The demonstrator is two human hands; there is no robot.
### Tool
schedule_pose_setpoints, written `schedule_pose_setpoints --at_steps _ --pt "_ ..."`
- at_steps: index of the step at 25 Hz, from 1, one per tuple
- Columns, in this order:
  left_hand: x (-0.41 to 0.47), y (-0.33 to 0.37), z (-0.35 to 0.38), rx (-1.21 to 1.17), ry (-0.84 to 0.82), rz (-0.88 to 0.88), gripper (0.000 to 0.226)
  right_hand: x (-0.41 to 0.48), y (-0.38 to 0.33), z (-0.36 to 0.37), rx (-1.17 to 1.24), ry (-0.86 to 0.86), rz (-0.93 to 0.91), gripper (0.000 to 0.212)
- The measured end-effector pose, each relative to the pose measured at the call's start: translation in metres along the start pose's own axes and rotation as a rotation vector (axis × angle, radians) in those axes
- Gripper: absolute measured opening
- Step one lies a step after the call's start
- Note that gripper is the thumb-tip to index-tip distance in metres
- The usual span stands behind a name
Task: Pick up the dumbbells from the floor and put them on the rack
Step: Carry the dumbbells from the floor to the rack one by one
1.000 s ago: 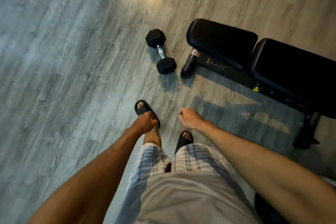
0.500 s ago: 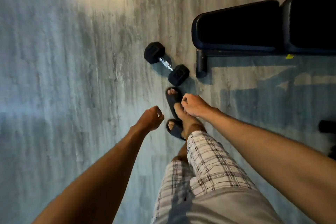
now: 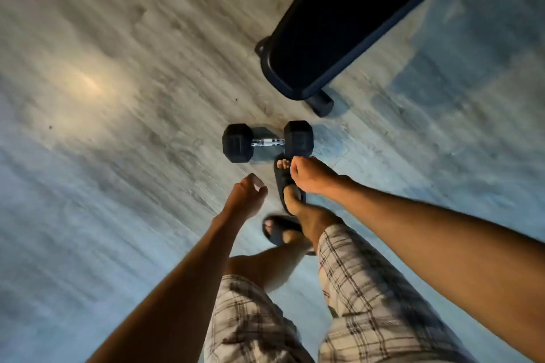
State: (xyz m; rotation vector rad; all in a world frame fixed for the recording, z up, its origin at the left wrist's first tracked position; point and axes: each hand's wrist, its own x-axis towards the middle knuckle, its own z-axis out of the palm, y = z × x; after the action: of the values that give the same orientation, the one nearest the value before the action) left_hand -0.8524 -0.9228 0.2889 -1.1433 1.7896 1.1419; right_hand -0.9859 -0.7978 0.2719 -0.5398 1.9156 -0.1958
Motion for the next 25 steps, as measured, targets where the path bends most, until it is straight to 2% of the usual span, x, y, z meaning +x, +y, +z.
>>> schedule_pose_setpoints --at_steps 8,12,16,20,25 --pt "0.095 -0.017 -0.058 0.492 -0.212 0.219 0.028 0.064 -0.051 0.056 0.387 0.149 0.262 0.030" --pt "0.162 -0.028 -0.076 0.674 -0.277 0.364 0.030 0.116 -0.062 0.107 0.618 0.224 0.371 0.022" --pt "0.237 -0.046 -0.072 0.862 -0.292 0.419 0.026 0.179 -0.061 0.170 0.920 0.344 0.551 0.019" --pt "0.305 -0.061 -0.047 0.912 -0.300 0.509 0.021 0.246 -0.040 0.223 1.199 0.313 0.630 0.026" --pt "0.381 -0.072 0.001 0.988 -0.170 0.690 0.029 0.314 -0.003 0.256 1.631 0.620 0.766 0.030"
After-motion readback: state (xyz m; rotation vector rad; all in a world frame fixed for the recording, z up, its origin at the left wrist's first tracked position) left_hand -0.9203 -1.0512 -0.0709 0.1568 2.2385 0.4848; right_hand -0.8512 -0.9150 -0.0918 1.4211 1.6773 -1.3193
